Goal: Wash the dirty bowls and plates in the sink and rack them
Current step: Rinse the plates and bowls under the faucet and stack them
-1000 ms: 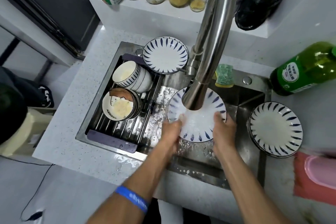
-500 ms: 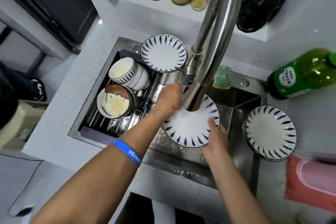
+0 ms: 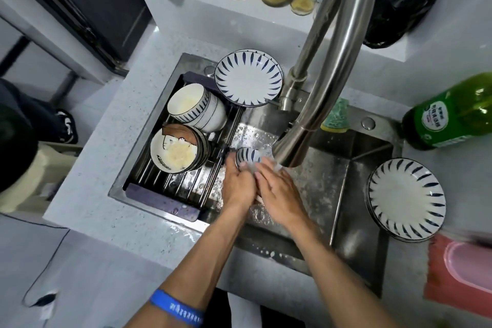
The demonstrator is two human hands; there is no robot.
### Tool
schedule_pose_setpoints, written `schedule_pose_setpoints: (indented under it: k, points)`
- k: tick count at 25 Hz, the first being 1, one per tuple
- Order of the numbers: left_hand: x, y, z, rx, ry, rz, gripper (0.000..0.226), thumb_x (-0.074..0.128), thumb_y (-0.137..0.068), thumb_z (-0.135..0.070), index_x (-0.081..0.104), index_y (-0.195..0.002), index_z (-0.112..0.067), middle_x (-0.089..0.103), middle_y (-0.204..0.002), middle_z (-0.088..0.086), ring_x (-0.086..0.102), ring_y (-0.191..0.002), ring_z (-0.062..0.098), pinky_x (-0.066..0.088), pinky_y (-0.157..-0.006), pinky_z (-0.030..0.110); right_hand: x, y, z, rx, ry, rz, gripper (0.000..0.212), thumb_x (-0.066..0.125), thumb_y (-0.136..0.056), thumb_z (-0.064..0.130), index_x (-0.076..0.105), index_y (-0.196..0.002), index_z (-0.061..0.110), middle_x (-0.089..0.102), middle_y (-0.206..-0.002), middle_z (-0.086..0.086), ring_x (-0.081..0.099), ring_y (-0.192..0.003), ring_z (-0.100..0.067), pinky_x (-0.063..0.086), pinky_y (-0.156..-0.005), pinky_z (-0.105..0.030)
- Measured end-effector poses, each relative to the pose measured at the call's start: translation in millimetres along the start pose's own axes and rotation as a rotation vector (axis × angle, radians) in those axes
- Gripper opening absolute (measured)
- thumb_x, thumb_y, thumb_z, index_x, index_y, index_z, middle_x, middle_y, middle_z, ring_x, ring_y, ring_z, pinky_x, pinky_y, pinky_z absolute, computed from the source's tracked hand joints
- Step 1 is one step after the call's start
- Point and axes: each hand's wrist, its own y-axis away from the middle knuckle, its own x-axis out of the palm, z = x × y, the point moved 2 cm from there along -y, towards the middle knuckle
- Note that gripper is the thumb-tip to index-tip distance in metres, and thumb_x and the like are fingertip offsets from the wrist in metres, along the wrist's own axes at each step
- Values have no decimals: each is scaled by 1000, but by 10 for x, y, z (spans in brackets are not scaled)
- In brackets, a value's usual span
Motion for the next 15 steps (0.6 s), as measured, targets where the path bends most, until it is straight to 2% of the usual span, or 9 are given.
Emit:
schedule_pose_setpoints:
  k: [2,5,6,7,9,11,12,13,15]
  points:
    - [-13,-93,-76,-11,-44,-22,46,30,-108,-26,27,-154,-25,48,-143,5,60,-102,14,54,-80,30,-72,30,88,-96,-85,167,31,38,-103,39,64,-115,30,69,-94,13,62,-81,-4,54,-86,-33]
    - [-110,-409,-167,-89,59,15,44,32,-106,-29,38,-148,-20,52,-138,9,58,-115,25,53,-93,44,-220,72,58,-382,162,25,34,52,-98,37,57,-127,21,70,-114,0,66,-94,-15,56,-82,-36]
    - [-106,-463,-192,-72,28,75,45,30,-106,-34,39,-145,-16,55,-132,11,58,-114,26,52,-92,43,-235,57,26,-395,163,-9,31,55,-97,31,58,-126,18,71,-108,-1,67,-90,-16,56,-77,-34]
    - [-73,-444,-231,-32,9,147,50,26,-105,-42,41,-142,-13,57,-127,13,58,-112,25,52,-90,41,-228,47,26,-337,93,-41,25,57,-97,26,62,-120,17,71,-95,0,66,-77,-13,54,-68,-28]
    - [157,-298,-256,177,-199,256,63,13,-100,-56,35,-148,-20,40,-149,16,43,-135,26,37,-111,48,-210,-29,82,34,-318,-100,12,58,-96,20,70,-95,14,66,-69,3,57,-56,-12,44,-56,-25]
    - [408,-41,-121,462,-474,214,54,8,-103,-49,16,-154,-34,11,-164,9,7,-152,20,1,-124,43,-126,-93,135,406,-916,-194,18,59,-95,9,69,-81,14,69,-67,2,63,-61,-14,48,-60,-27]
    - [450,58,-120,554,-494,190,46,17,-106,-44,14,-151,-35,13,-164,8,4,-152,20,-3,-125,42,-94,-104,135,510,-1133,-239,17,58,-94,5,69,-85,13,72,-75,-2,67,-69,-15,53,-64,-29]
    - [435,116,-188,578,-422,239,54,38,-104,-36,15,-152,-28,18,-162,8,8,-151,22,2,-125,44,-91,-76,132,563,-1264,-264,17,56,-94,0,69,-91,11,74,-83,-5,70,-76,-17,57,-67,-30]
    - [324,10,-407,594,-316,323,66,67,-89,-15,39,-148,-9,41,-151,15,34,-142,32,27,-118,50,-128,14,151,544,-1406,-292,22,54,-91,-5,68,-99,9,74,-93,-9,70,-82,-19,57,-72,-29]
